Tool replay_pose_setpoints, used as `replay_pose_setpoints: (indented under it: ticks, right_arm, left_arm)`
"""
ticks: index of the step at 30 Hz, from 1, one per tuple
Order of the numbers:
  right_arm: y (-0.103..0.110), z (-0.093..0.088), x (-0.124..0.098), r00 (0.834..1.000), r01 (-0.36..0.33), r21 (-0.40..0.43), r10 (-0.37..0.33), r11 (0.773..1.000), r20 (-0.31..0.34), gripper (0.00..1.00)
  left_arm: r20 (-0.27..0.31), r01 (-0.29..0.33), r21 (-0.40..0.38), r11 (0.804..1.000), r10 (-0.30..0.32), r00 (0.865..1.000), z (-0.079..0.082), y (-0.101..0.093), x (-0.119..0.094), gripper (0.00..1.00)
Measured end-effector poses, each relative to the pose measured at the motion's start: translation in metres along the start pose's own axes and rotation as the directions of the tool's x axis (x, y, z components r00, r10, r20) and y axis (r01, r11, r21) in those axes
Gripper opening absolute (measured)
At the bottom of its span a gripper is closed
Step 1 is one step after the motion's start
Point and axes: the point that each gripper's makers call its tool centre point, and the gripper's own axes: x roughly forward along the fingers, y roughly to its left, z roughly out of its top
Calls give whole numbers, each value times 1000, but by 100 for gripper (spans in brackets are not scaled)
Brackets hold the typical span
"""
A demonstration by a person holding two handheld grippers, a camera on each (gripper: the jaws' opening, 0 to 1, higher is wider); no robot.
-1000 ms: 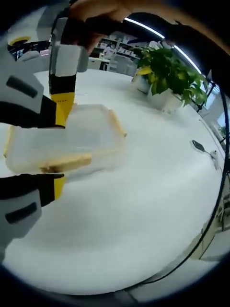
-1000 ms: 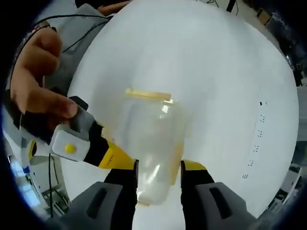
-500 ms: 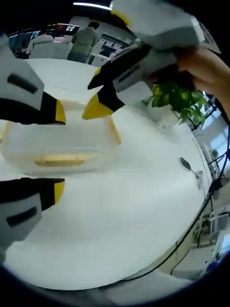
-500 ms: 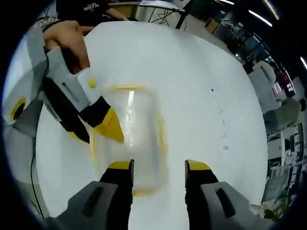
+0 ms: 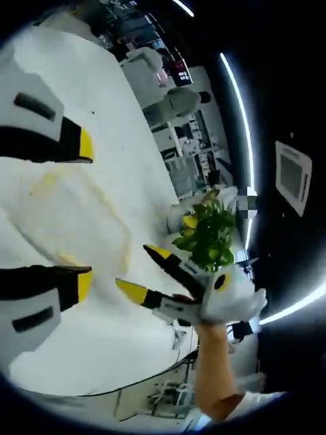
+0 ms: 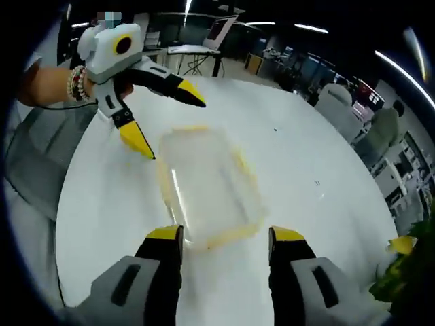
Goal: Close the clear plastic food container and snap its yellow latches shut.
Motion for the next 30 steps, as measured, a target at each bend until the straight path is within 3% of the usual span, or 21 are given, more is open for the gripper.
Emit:
replay_pose_setpoints:
  ticks: [1, 3, 5, 10, 14, 16, 19, 21, 23, 25, 30]
  right_arm:
    - [2, -4, 1, 1000, 4, 2, -4, 1000, -12, 57]
    - [6, -10, 5, 1000, 25, 11, -25, 1000, -4, 65]
    - [10, -15, 10, 1000, 27, 54, -28, 998, 14, 68]
    - [13, -36, 22, 996, 83, 104, -78, 991, -48, 64]
    - [19, -34, 39, 996, 94, 156, -94, 983, -10, 65]
    - [15, -38, 46, 988, 156, 148, -153, 977, -30, 67]
    - [19, -28, 59, 983, 165, 211, -177, 964, 42, 70]
    - [25, -24, 65, 985, 121, 273, -149, 954, 83, 67]
    - [30, -20, 67, 986, 97, 288, -131, 953, 103, 55]
    - [25, -21, 63, 979, 143, 279, -176, 950, 98, 51]
    - [25, -9, 72, 976, 139, 274, -179, 952, 124, 48]
  left_arm:
    - [-46, -2, -4, 1000, 2, 999, -11, 2, 1, 68]
    - [-64, -41, -17, 999, 40, 997, -22, 10, 3, 79]
    - [-74, -43, -24, 999, 41, 996, -29, 10, 6, 80]
    - [-127, -15, -49, 999, 9, 992, -45, 3, 19, 79]
    - [-186, 23, -46, 999, -32, 982, -55, -5, 30, 68]
    - [-203, 35, -39, 999, -42, 978, -59, -7, 34, 69]
    - [-217, 39, -65, 997, -52, 975, -65, -10, 36, 68]
    - [-205, 41, -81, 996, -57, 977, -67, -12, 38, 64]
    - [-204, 35, -109, 993, -57, 977, -70, -12, 37, 62]
    - [-220, 12, -175, 985, -51, 974, -73, -11, 35, 58]
    - [-198, -28, -169, 985, -7, 980, -78, 3, 27, 55]
